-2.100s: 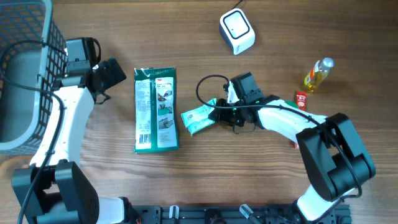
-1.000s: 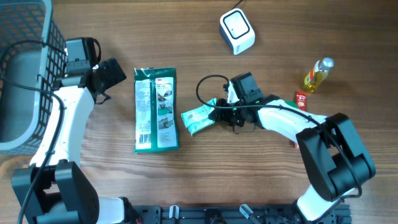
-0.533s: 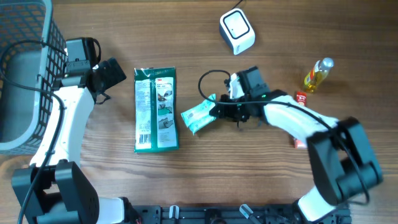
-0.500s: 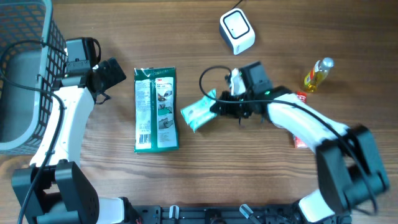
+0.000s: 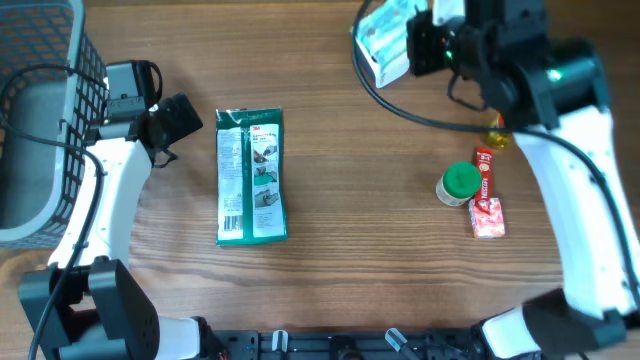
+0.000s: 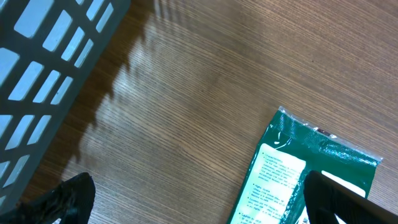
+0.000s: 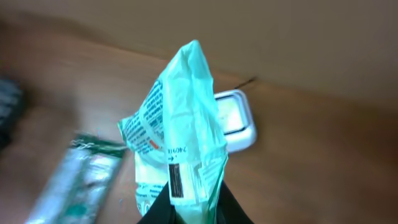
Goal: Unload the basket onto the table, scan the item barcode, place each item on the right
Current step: 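Carry the wipes packet with the right gripper up to the scanner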
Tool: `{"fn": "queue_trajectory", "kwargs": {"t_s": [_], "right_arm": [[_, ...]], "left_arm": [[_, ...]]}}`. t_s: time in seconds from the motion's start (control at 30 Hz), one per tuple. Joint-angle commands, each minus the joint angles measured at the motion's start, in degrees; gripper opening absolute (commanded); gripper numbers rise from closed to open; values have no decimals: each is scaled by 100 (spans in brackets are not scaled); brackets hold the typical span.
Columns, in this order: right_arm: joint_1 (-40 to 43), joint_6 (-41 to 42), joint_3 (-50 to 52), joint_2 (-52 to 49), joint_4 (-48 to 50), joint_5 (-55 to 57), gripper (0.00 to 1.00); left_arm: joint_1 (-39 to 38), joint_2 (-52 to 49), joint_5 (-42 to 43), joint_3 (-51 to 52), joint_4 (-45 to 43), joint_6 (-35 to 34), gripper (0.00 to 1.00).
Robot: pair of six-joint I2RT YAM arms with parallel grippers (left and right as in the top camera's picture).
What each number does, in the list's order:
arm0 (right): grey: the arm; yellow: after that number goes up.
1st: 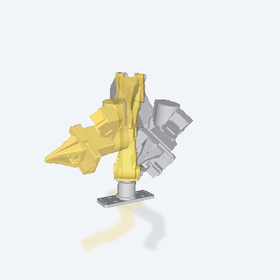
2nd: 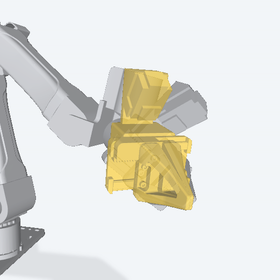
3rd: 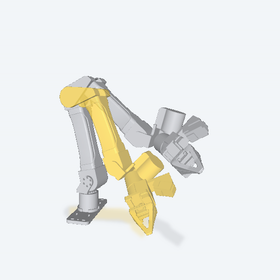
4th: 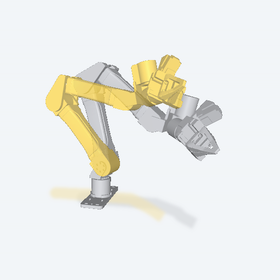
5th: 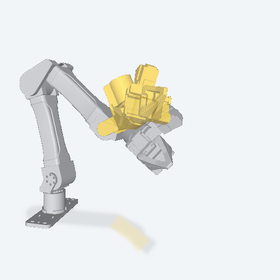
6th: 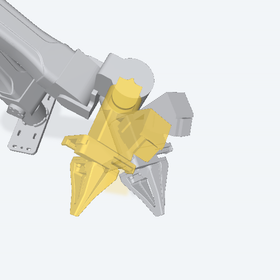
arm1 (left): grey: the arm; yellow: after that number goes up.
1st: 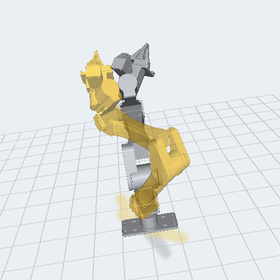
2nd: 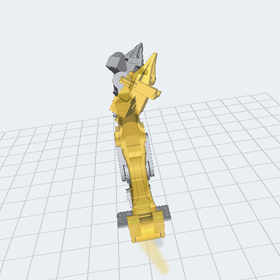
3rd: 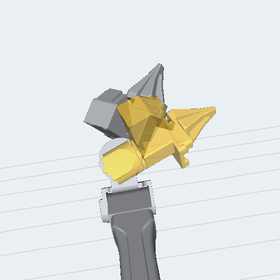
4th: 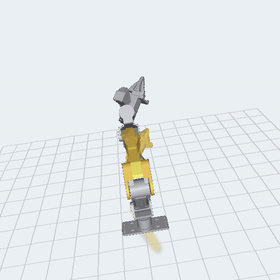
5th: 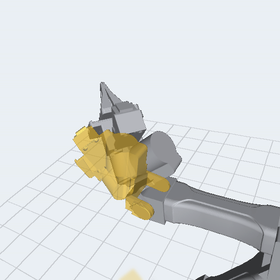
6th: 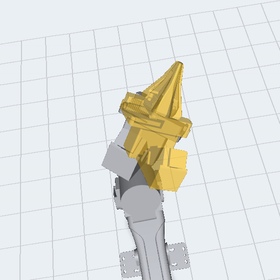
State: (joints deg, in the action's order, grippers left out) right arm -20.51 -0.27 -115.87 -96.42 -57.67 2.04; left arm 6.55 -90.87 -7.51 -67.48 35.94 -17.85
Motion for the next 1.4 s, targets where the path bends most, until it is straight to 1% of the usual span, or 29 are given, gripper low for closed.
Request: {"fn": "queue_trajectory", "kwargs": {"t_s": [0.0, 0.23, 0.3, 0.4, 0.47, 0.57, 0.6, 0.63, 0.73, 0.83, 0.9, 0.93, 1.0, 1.1, 1.2, 1.37], "right_arm": [[13, -1469, 50, -767, 444, 828, 4], [13, -1648, 50, -2229, 1510, 2347, 4], [13, -1733, 50, -2511, 1843, 2686, 4], [13, -2094, 50, -2898, 2485, 3364, 4], [13, -2210, 50, -3038, 2750, 3585, 4], [-4, -2201, 50, -3139, 2892, 3438, 4], [-20, -2205, 50, -3165, 2898, 3226, 4], [-20, -2197, 103, -3165, 2905, 2778, 4], [-20, -1694, 116, -3174, 2822, 2426, 4], [-26, -1563, 116, -3176, 2780, 2232, 4], [-31, -1626, 116, -3176, 2787, 2389, 5], [-31, -1655, 116, -3176, 2813, 2682, 4], [-31, -2205, 116, -3176, 2848, 3174, 4], [-31, -2835, 116, -3176, 2857, 3532, 4], [-20, -2752, 116, -3176, 2850, 3530, 4], [-33, -2114, 120, -3200, 2765, 2977, 4]], "left_arm": [[28, -15, -50, -39, -17, 74, 100], [28, -15, -50, -39, -17, 74, 100], [28, -15, -50, -39, -17, 74, 100], [28, -15, -50, -39, -17, 74, 100], [28, -15, -50, -39, -17, 74, 100], [28, -15, -50, -39, -17, 74, 100], [28, -15, -50, -39, -17, 74, 100], [28, -15, -50, -39, -17, 74, 100], [28, -15, -50, -39, -17, 74, 100], [28, -15, -50, -39, -17, 74, 100], [28, -15, -50, -39, -17, 74, 100], [28, -15, -50, -39, -17, 74, 100], [28, -15, -50, -39, -17, 74, 100], [28, -15, -50, -39, -17, 74, 100], [28, -15, -50, -39, -17, 74, 100], [28, -15, -50, -39, -17, 74, 100]]}}
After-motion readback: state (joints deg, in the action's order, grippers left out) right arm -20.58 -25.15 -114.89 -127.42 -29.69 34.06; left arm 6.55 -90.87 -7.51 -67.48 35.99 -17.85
